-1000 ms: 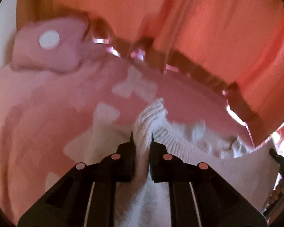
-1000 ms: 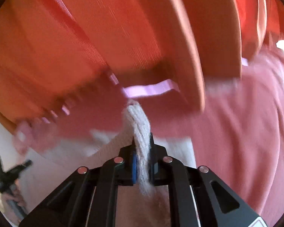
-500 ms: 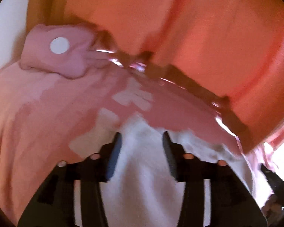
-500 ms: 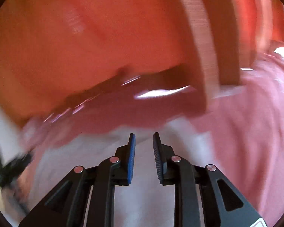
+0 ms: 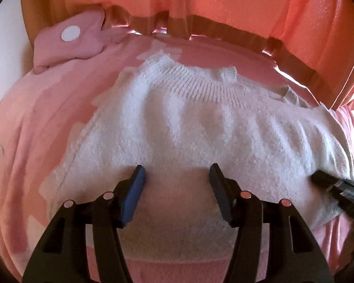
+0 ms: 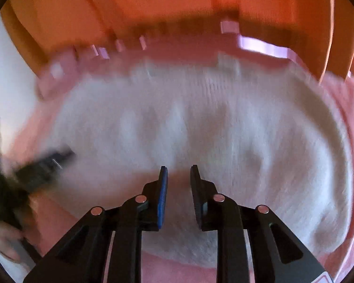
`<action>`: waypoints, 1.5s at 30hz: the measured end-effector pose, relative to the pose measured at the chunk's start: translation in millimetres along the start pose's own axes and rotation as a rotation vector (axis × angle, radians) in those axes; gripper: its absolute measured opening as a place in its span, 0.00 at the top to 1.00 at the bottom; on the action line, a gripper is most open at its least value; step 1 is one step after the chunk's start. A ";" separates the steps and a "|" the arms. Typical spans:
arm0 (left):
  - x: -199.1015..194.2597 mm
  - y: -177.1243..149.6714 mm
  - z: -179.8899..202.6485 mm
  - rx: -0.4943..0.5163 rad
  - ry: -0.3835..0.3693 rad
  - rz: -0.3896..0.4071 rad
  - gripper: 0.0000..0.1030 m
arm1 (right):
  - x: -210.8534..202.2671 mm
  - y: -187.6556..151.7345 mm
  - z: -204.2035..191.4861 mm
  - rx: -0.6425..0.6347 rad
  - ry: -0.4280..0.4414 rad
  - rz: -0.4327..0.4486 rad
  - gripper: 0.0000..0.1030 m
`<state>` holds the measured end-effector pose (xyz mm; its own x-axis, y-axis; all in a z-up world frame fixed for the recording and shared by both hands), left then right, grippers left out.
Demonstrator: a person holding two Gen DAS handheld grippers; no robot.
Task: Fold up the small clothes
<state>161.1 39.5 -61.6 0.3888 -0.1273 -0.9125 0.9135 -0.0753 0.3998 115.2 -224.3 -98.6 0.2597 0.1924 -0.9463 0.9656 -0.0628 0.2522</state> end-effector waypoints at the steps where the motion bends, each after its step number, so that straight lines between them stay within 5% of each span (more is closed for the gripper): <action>1: -2.1 1.8 1.8 -0.001 0.002 0.011 0.47 | -9.0 1.5 -3.9 0.000 0.001 0.022 0.78; 3: -8.0 1.6 3.7 -0.010 -0.021 0.024 0.45 | -26.1 -3.8 -15.6 -0.026 0.058 0.083 0.77; 6: -0.6 -3.1 4.9 0.003 -0.003 -0.004 0.42 | 0.9 -13.7 -32.3 -0.101 0.016 -0.019 0.75; 8: -3.4 -3.7 5.5 0.013 0.015 0.007 0.42 | -0.1 -8.4 -40.3 -0.135 -0.043 0.018 0.74; 10: -13.7 -0.9 0.3 -0.027 -0.017 0.036 0.42 | -17.9 -2.8 -41.2 -0.111 0.024 0.084 0.73; 13: -37.4 1.5 -35.9 -0.211 -0.057 0.129 0.30 | -31.4 8.2 -47.6 -0.093 0.073 0.166 0.73; 15: -43.4 -7.7 -80.0 -0.429 -0.081 0.165 0.19 | -24.8 19.6 -49.2 -0.088 0.073 0.147 0.73; 20: -6.5 -33.5 -128.8 -0.695 -0.179 0.015 0.18 | 13.8 27.8 -45.8 -0.014 0.132 0.027 0.73; 22: -3.8 -34.9 -131.3 -0.729 -0.208 0.025 0.17 | 12.1 29.0 -47.2 -0.022 0.126 0.028 0.73; 29: -2.1 -34.4 -123.1 -0.727 -0.279 0.030 0.18 | 12.7 29.7 -47.9 -0.010 0.134 0.027 0.73; 33: 3.8 -28.1 -116.5 -0.701 -0.382 0.007 0.58 | 11.5 26.3 -47.9 -0.014 0.136 0.026 0.70; 36: -0.4 -25.6 -111.3 -0.665 -0.405 0.023 0.77 | 13.4 30.2 -49.9 -0.012 0.149 0.022 0.66; 40: -39.6 -4.7 -91.7 -0.543 -0.407 0.146 0.81 | 11.7 28.7 -54.0 -0.021 0.162 0.015 0.56; 45: -106.2 24.8 -20.4 -0.310 -0.434 0.291 0.81 | -3.6 34.1 -38.5 0.050 0.224 0.035 0.54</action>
<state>144.9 71.3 43.4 0.6034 -0.4956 -0.6247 0.7945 0.3065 0.5243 147.5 -189.4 -78.8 0.2948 0.4016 -0.8671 0.9556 -0.1206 0.2690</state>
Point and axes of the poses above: each gripper's, at about its wrist camera, not at the fingertips, and x roughly the way its jaws point, z to its right, y to its top, the point moved 6 cm from there along x, roughly the way its jaws point, and after that the axes turned 13 degrees about -z, right-handed, at the moved point
